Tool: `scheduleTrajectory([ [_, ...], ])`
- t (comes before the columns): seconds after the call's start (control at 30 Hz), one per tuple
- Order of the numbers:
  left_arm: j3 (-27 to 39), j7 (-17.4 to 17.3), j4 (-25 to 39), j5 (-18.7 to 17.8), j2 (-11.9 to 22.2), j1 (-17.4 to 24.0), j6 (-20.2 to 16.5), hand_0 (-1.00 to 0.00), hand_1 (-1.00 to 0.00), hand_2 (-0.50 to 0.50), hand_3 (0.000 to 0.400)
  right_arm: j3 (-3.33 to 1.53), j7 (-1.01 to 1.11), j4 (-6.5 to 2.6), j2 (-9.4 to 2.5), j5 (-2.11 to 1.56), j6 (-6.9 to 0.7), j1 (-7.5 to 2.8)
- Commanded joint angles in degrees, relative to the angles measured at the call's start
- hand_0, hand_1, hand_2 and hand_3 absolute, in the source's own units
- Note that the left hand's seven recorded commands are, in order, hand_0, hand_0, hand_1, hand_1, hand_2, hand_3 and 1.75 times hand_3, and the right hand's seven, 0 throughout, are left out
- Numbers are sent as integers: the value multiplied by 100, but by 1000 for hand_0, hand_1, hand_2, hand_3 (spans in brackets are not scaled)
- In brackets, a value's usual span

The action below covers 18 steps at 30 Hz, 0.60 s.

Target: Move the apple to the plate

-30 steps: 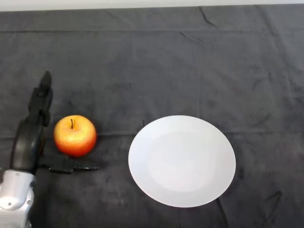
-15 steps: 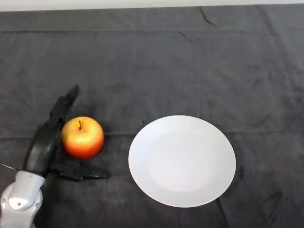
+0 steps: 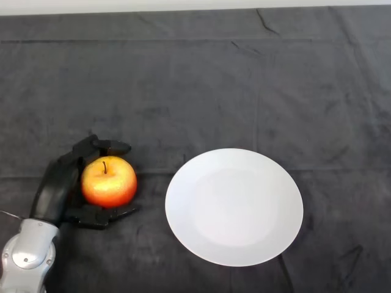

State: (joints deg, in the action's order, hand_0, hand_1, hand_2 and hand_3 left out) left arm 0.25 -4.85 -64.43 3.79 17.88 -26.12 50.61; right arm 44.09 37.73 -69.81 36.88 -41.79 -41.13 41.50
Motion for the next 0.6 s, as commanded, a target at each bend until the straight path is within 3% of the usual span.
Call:
scheduleTrajectory([
  [0.03, -219, 23, -29, 159, 223, -114, -213, -1000, -992, -4, 400, 92, 1, 19, 121, -86, 25, 54],
  [0.3, -265, 245, 796, 189, 268, -20, -441, -1000, -1000, 0, 400, 91, -2, 26, 117, -87, 26, 50],
  [0.6, -508, 1223, 2301, 709, 58, 430, -385, -1000, -1000, 0, 400, 90, -9, 45, 107, -89, 28, 43],
])
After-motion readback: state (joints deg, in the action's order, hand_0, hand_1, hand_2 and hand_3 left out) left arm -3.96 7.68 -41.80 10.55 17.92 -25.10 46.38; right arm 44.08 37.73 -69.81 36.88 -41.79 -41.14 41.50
